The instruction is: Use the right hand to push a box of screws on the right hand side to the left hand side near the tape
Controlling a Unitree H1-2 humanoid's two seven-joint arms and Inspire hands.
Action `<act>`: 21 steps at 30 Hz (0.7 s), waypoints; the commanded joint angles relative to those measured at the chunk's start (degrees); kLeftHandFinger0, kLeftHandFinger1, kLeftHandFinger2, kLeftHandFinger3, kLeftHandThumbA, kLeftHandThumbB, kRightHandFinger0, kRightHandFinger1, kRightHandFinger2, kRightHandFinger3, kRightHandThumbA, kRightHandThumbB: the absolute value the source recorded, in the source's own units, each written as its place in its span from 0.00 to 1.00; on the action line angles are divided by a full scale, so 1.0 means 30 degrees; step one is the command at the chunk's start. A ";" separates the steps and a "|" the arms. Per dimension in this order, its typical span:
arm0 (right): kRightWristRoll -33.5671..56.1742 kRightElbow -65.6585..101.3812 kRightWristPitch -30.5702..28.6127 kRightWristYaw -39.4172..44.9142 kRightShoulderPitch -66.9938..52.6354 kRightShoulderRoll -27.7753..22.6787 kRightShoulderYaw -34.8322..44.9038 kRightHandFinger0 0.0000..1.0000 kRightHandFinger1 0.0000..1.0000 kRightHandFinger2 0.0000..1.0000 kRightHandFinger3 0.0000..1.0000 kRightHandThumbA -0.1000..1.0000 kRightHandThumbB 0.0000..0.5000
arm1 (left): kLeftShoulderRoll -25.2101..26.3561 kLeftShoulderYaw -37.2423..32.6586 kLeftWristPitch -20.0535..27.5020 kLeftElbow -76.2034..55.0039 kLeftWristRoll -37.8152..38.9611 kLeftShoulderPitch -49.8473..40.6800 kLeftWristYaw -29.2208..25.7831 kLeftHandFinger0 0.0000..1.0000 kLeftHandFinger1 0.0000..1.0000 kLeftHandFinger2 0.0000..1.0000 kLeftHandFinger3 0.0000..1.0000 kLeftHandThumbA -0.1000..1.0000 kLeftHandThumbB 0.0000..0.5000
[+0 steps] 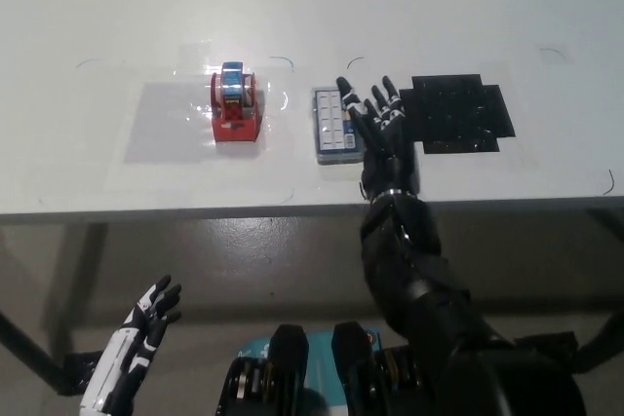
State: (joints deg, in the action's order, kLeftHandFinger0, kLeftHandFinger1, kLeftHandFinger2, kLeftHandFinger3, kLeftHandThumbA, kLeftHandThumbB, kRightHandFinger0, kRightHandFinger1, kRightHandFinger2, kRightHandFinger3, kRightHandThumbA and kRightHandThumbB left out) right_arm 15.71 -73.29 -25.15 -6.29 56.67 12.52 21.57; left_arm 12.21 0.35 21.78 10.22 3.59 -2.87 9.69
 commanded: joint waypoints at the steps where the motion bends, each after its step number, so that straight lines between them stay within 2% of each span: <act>1: -0.0250 -0.0289 -0.0594 -0.0142 0.1014 0.0581 -0.0485 1.00 1.00 1.00 1.00 1.00 0.55 | 0.0198 0.0066 0.0924 -0.0191 0.0170 0.0023 0.0219 1.00 1.00 1.00 1.00 0.90 0.34; 13: 0.0201 -0.0973 -0.0594 -0.0175 0.1017 0.1496 -0.0556 1.00 1.00 1.00 1.00 1.00 0.51 | 0.0009 0.0177 0.1469 0.0162 0.0014 -0.0362 -0.0043 1.00 1.00 1.00 1.00 0.90 0.36; 16: 0.0538 -0.1082 -0.0594 0.0036 0.1093 0.1734 -0.0303 1.00 1.00 1.00 1.00 1.00 0.46 | -0.0024 0.0166 0.1313 0.0047 -0.0045 -0.0469 -0.0071 1.00 1.00 1.00 1.00 0.90 0.37; 21: 0.0578 -0.1275 -0.0594 -0.0417 0.1342 0.2090 -0.0277 1.00 1.00 1.00 1.00 1.00 0.46 | -0.0129 0.0202 0.1456 0.0022 0.0013 -0.0514 -0.0135 1.00 1.00 1.00 1.00 0.90 0.37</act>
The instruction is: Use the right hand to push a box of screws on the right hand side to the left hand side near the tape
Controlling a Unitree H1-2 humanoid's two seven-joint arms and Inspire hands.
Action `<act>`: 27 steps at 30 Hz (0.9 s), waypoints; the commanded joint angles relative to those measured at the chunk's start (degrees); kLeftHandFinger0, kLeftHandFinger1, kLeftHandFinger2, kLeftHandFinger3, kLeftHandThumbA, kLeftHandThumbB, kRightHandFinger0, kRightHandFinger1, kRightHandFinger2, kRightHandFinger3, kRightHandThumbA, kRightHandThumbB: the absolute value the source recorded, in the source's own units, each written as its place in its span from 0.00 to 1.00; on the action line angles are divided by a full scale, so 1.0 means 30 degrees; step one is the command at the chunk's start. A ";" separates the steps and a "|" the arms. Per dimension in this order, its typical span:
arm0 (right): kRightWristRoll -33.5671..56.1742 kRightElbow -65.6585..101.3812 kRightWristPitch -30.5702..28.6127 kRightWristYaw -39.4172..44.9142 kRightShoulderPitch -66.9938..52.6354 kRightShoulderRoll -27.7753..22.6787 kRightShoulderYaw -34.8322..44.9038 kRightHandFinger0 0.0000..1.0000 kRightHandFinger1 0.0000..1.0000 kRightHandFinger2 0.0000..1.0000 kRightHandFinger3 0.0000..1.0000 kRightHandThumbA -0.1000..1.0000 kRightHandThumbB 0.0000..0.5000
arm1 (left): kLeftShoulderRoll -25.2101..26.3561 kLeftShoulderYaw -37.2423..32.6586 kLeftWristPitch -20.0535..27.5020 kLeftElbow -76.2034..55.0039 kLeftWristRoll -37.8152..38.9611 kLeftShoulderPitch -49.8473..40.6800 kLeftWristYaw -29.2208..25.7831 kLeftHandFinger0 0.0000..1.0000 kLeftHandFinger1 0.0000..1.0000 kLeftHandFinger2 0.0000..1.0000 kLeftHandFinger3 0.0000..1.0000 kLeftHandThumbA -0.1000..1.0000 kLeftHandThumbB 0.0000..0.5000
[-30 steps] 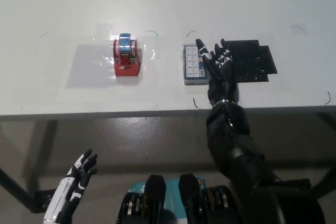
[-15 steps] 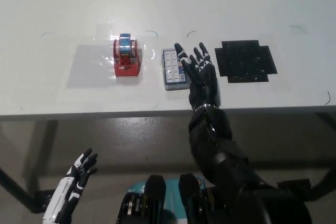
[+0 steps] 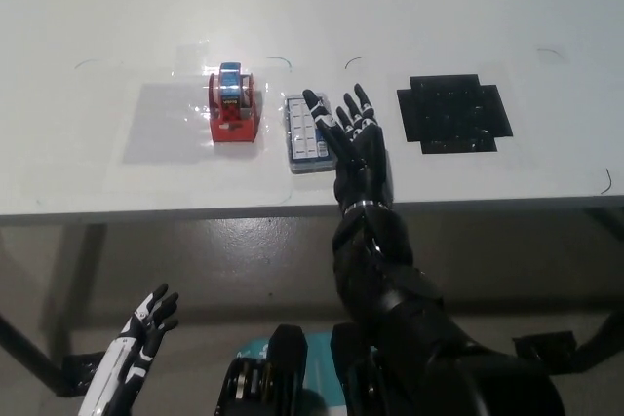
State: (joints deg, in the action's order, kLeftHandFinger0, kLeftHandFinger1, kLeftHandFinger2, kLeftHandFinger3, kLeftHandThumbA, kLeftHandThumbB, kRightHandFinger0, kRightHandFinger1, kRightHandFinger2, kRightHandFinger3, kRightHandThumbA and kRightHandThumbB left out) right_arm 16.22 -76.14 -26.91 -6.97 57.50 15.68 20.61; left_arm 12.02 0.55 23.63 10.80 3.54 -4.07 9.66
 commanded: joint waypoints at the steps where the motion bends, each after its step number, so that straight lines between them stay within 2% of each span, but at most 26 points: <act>1: 0.0513 -0.0342 -0.0006 -0.0110 0.1112 0.1126 0.0096 1.00 1.00 1.00 1.00 1.00 0.47 | -0.0071 0.0131 0.0892 -0.0129 0.0137 -0.0118 -0.0061 1.00 1.00 1.00 1.00 0.90 0.36; 8: 0.1783 -0.0636 0.0197 -0.0060 0.1682 0.1767 0.1137 1.00 1.00 1.00 1.00 1.00 0.43 | -0.0091 0.0116 0.1042 -0.0026 0.0274 -0.0164 0.0065 1.00 1.00 1.00 1.00 0.88 0.36; 11: 0.2385 -0.0753 0.0373 -0.0185 0.2025 0.2027 0.1644 1.00 1.00 1.00 1.00 1.00 0.36 | -0.0161 0.0097 0.1077 -0.0070 0.0113 -0.0249 -0.0026 1.00 1.00 1.00 1.00 0.89 0.36; 13: 0.2784 -0.1096 0.0418 -0.0134 0.2342 0.2029 0.1656 1.00 1.00 1.00 1.00 1.00 0.40 | -0.0169 0.0110 0.1099 -0.0109 -0.0077 -0.0257 -0.0103 1.00 1.00 1.00 1.00 0.89 0.35; 20: 0.4123 -0.1685 -0.0005 -0.0223 0.2925 0.2029 0.1926 1.00 1.00 1.00 1.00 1.00 0.38 | -0.0164 0.0171 0.1100 -0.0034 -0.0031 -0.0181 -0.0036 1.00 1.00 1.00 1.00 0.90 0.37; 22: 0.4024 -0.1435 -0.0006 -0.0380 0.2815 0.2029 0.1818 1.00 1.00 1.00 1.00 1.00 0.37 | -0.0142 0.0169 0.1100 -0.0034 -0.0159 -0.0124 -0.0106 1.00 1.00 1.00 1.00 0.90 0.37; 24: 0.2137 -0.0436 -0.0006 -0.1462 0.2197 0.1979 0.0910 1.00 1.00 1.00 1.00 1.00 0.28 | -0.0053 0.0187 0.1100 -0.0054 -0.0173 -0.0063 -0.0083 1.00 1.00 1.00 1.00 0.90 0.36; 27: 0.0056 0.0647 -0.0006 -0.3405 0.1587 0.1666 -0.0529 1.00 1.00 1.00 1.00 1.00 0.31 | 0.0067 0.0119 0.1057 -0.0037 -0.0059 0.0041 0.0063 1.00 1.00 1.00 1.00 0.90 0.33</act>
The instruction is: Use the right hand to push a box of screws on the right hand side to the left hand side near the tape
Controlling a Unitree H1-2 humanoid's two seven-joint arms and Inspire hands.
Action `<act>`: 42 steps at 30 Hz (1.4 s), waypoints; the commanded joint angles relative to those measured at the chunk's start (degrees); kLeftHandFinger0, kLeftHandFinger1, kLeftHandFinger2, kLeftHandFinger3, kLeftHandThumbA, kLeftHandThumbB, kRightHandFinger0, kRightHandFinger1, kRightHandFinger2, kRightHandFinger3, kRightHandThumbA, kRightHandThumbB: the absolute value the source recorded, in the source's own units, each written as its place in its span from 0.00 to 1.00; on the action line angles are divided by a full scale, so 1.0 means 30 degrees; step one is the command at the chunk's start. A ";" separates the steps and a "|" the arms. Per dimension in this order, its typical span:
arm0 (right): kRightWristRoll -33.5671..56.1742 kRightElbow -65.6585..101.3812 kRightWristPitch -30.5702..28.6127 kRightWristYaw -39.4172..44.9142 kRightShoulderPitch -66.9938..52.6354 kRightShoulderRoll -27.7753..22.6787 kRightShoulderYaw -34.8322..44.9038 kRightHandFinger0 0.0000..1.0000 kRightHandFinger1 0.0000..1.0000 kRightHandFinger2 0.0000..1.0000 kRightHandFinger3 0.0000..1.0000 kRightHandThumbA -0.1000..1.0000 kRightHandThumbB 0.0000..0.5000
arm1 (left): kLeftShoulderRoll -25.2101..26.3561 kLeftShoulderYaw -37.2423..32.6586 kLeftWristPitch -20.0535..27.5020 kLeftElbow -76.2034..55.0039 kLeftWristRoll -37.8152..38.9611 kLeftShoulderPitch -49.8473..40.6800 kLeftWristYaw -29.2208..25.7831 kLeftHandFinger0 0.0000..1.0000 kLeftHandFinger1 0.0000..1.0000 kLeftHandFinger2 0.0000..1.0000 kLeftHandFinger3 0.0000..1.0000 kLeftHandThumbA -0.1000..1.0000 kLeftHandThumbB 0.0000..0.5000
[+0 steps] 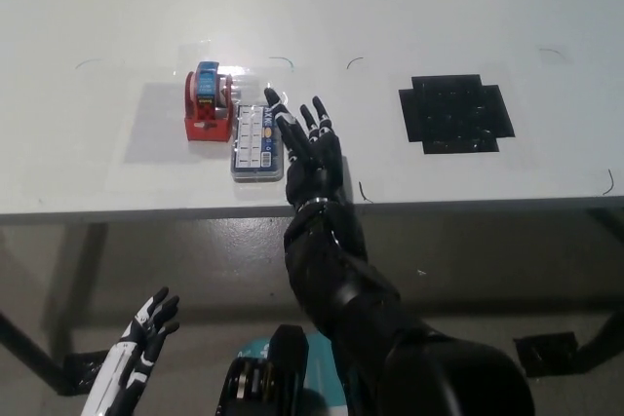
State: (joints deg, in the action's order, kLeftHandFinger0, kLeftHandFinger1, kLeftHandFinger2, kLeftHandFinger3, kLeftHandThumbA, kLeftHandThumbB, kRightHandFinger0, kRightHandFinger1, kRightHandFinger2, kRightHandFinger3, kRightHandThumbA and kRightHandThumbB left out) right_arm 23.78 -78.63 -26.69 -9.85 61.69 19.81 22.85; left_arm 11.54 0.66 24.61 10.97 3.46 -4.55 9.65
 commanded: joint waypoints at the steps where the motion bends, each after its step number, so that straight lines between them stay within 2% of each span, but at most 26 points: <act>1: -0.3653 0.2427 -0.0081 -0.3270 -0.0324 0.0057 -0.2066 1.00 1.00 1.00 1.00 1.00 0.31 | 0.0275 0.0071 0.0759 -0.0043 -0.0058 0.0255 0.0090 1.00 1.00 1.00 1.00 0.90 0.33; 4: -0.5815 0.4409 -0.0081 -0.4533 -0.1374 -0.0450 -0.3673 1.00 1.00 1.00 1.00 1.00 0.33 | 0.0341 0.0104 0.0472 -0.0137 -0.0142 0.0247 0.0042 1.00 1.00 1.00 1.00 0.91 0.34; 5: -0.6948 0.5369 -0.0081 -0.4967 -0.1863 -0.0935 -0.4589 1.00 1.00 1.00 1.00 1.00 0.40 | 0.0381 0.0137 0.0391 -0.0091 -0.0103 0.0327 0.0047 1.00 1.00 1.00 1.00 0.90 0.35; 7: -0.8606 0.7226 -0.0081 -0.5792 -0.2812 -0.1550 -0.5835 1.00 1.00 1.00 1.00 1.00 0.45 | 0.0394 0.0144 0.0564 0.0013 0.0021 0.0321 0.0112 1.00 1.00 1.00 1.00 0.90 0.35; 11: -1.0413 1.1606 -0.0081 -0.5815 -0.4922 -0.2227 -0.7230 1.00 1.00 1.00 1.00 1.00 0.53 | 0.0418 0.0152 0.0562 0.0101 0.0162 0.0244 0.0186 1.00 1.00 1.00 1.00 0.89 0.37; 12: -1.0503 1.2945 -0.0081 -0.5455 -0.5517 -0.2234 -0.7364 1.00 1.00 1.00 1.00 1.00 0.62 | 0.0390 0.0137 0.0455 0.0077 0.0178 0.0279 0.0186 1.00 1.00 1.00 1.00 0.89 0.38; 14: -1.0373 1.5468 -0.0081 -0.4502 -0.6666 -0.2311 -0.7669 1.00 1.00 1.00 1.00 1.00 0.64 | 0.0359 0.0078 0.0214 0.0001 0.0239 0.0360 0.0248 1.00 1.00 1.00 1.00 0.89 0.39; 16: -1.0037 1.7908 -0.0081 -0.2997 -0.7849 -0.2564 -0.8074 1.00 1.00 1.00 1.00 1.00 0.61 | 0.0328 0.0020 -0.0080 -0.0213 0.0234 0.0397 0.0268 1.00 1.00 1.00 1.00 0.89 0.39; 17: -1.0029 1.9244 -0.0081 -0.2285 -0.8599 -0.2792 -0.8374 1.00 1.00 1.00 1.00 1.00 0.56 | 0.0309 0.0003 -0.0277 -0.0385 0.0153 0.0347 0.0222 1.00 1.00 1.00 1.00 0.89 0.39; 18: -0.9868 2.0309 -0.0081 -0.1637 -0.9227 -0.2991 -0.8599 1.00 1.00 1.00 1.00 1.00 0.57 | 0.0312 -0.0018 -0.0421 -0.0519 0.0058 0.0319 0.0194 1.00 1.00 1.00 1.00 0.89 0.39; 19: -0.9502 2.2592 -0.0080 -0.0313 -1.0632 -0.3531 -0.9034 1.00 1.00 1.00 1.00 1.00 0.55 | 0.0389 -0.0057 -0.0517 -0.0636 -0.0090 0.0368 0.0212 1.00 1.00 1.00 1.00 0.90 0.38; 21: -0.9398 2.4415 0.0098 0.0339 -1.1823 -0.4040 -0.9453 1.00 1.00 1.00 1.00 1.00 0.45 | 0.0452 -0.0033 -0.0494 -0.0607 -0.0007 0.0459 0.0260 1.00 1.00 1.00 1.00 0.89 0.37; 24: -0.9494 2.7210 0.0345 0.1129 -1.4331 -0.4948 -1.0162 1.00 1.00 1.00 1.00 1.00 0.46 | 0.0603 0.0130 -0.0367 -0.0413 -0.0038 0.0623 0.0179 1.00 1.00 1.00 1.00 0.89 0.39; 25: -0.9544 2.7657 0.0096 0.1261 -1.5011 -0.5222 -1.0318 1.00 1.00 1.00 1.00 1.00 0.50 | 0.0614 0.0156 -0.0413 -0.0378 -0.0072 0.0680 0.0142 1.00 1.00 1.00 1.00 0.89 0.40; 26: -0.9211 2.8332 -0.0054 0.1472 -1.6060 -0.5567 -1.0598 1.00 1.00 1.00 1.00 1.00 0.47 | 0.0645 0.0168 -0.0516 -0.0433 -0.0054 0.0677 0.0155 1.00 1.00 1.00 1.00 0.89 0.40; 32: -0.8441 2.9289 -0.0081 0.1845 -2.0029 -0.7216 -1.1492 1.00 1.00 1.00 1.00 1.00 0.45 | 0.0701 0.0404 -0.0661 -0.0687 -0.0095 0.0657 -0.0067 1.00 1.00 1.00 1.00 0.92 0.38; 35: -0.7869 2.8536 -0.0081 0.1802 -2.1827 -0.7556 -1.1579 1.00 1.00 1.00 1.00 1.00 0.45 | 0.0936 0.0531 -0.1418 -0.1110 -0.0048 0.0795 -0.0047 1.00 1.00 1.00 1.00 0.94 0.40; 37: -0.7579 2.8034 -0.0081 0.1839 -2.2392 -0.7838 -1.1571 1.00 1.00 1.00 1.00 1.00 0.45 | 0.0947 0.0586 -0.1344 -0.1049 0.0195 0.1045 0.0018 1.00 1.00 1.00 1.00 0.93 0.38; 40: -0.7690 2.7375 -0.0081 0.1702 -2.2908 -0.8173 -1.1710 1.00 1.00 1.00 1.00 1.00 0.40 | 0.0966 0.0708 -0.1519 -0.1192 0.0822 0.1154 0.0190 1.00 1.00 1.00 1.00 0.92 0.39; 42: -0.7555 2.6770 -0.0081 0.1943 -2.3061 -0.8303 -1.1778 1.00 1.00 1.00 1.00 1.00 0.32 | 0.0959 0.0796 -0.1452 -0.1136 0.1142 0.1220 0.0285 1.00 1.00 1.00 1.00 0.90 0.38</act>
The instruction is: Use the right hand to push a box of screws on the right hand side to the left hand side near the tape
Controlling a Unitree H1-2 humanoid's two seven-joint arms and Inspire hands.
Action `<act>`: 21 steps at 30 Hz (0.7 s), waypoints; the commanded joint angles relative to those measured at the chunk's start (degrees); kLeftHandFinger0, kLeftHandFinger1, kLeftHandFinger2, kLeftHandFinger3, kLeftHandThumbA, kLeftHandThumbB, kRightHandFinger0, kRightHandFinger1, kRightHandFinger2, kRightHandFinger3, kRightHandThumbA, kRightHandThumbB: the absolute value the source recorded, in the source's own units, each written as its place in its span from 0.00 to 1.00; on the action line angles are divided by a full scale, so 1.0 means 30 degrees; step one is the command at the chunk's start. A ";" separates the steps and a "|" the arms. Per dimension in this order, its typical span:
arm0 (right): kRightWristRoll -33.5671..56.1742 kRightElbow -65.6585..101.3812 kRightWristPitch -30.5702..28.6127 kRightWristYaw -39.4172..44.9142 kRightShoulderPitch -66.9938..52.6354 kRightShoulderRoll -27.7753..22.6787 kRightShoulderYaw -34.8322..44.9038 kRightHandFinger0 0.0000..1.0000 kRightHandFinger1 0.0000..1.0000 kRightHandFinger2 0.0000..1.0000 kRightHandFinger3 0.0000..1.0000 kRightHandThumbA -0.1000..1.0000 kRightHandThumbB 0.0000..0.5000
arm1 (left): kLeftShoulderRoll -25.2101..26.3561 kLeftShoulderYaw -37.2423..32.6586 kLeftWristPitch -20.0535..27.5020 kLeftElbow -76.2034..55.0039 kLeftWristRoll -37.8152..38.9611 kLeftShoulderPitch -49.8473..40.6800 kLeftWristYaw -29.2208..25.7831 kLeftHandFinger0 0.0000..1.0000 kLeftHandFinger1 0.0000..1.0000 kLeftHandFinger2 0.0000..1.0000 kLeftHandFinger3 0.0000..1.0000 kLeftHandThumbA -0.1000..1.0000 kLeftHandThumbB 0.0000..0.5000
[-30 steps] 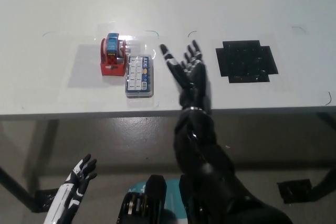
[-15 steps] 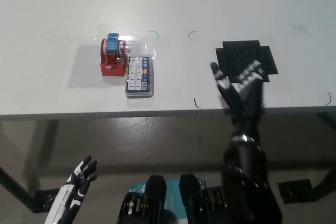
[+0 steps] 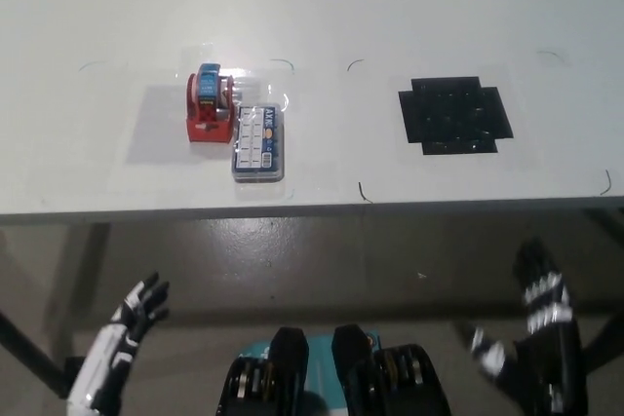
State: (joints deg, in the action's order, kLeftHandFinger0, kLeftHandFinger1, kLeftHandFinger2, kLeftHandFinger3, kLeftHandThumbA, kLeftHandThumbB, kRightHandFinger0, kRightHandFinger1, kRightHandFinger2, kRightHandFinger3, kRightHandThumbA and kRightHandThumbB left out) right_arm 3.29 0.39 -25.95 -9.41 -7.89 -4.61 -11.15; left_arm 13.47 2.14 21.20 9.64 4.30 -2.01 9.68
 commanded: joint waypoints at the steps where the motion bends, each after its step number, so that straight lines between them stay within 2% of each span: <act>1: -0.0786 -0.0310 -0.0326 0.1809 0.0182 -0.0154 -0.0418 1.00 1.00 1.00 1.00 1.00 0.32 | 0.0321 0.0316 -0.0328 -0.0710 0.0915 0.0353 0.0299 1.00 1.00 1.00 1.00 0.90 0.40; 5: -0.0684 -0.2006 -0.0326 0.1933 0.0543 0.0298 -0.0124 1.00 1.00 1.00 1.00 1.00 0.43 | 0.0200 0.0299 -0.0446 -0.0881 0.0524 0.0113 0.0128 1.00 1.00 1.00 1.00 0.95 0.39; 9: -0.0273 -0.3021 -0.0326 0.2530 0.1186 0.0548 0.0055 1.00 1.00 1.00 1.00 1.00 0.52 | 0.0048 0.0319 -0.0370 -0.0831 0.0483 -0.0025 0.0053 1.00 1.00 1.00 1.00 0.95 0.38; 13: 0.0342 -0.3693 -0.0326 0.2968 0.1577 0.0948 0.0547 1.00 1.00 1.00 1.00 1.00 0.49 | -0.0031 0.0355 -0.0510 -0.0831 0.0589 -0.0071 0.0041 1.00 1.00 1.00 1.00 0.93 0.41; 18: 0.0217 -0.3678 -0.0326 0.3006 0.1769 0.1376 0.1052 1.00 1.00 1.00 1.00 1.00 0.46 | 0.0062 0.0274 -0.0419 -0.0795 0.0319 -0.0072 0.0108 1.00 1.00 1.00 1.00 0.94 0.39; 21: 0.0394 -0.3559 -0.0326 0.3300 0.1630 0.1468 0.1309 1.00 1.00 1.00 1.00 1.00 0.47 | -0.0002 0.0156 -0.0069 -0.0545 0.0003 -0.0180 0.0061 1.00 1.00 1.00 1.00 0.94 0.38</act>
State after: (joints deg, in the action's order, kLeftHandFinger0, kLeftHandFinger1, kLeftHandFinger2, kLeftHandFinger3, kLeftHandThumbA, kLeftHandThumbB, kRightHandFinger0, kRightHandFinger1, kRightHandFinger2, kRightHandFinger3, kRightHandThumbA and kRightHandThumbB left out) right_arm 3.44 -11.27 -25.95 -1.66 -3.42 -0.95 -8.42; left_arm 13.20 2.86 19.62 8.57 4.97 -2.44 9.67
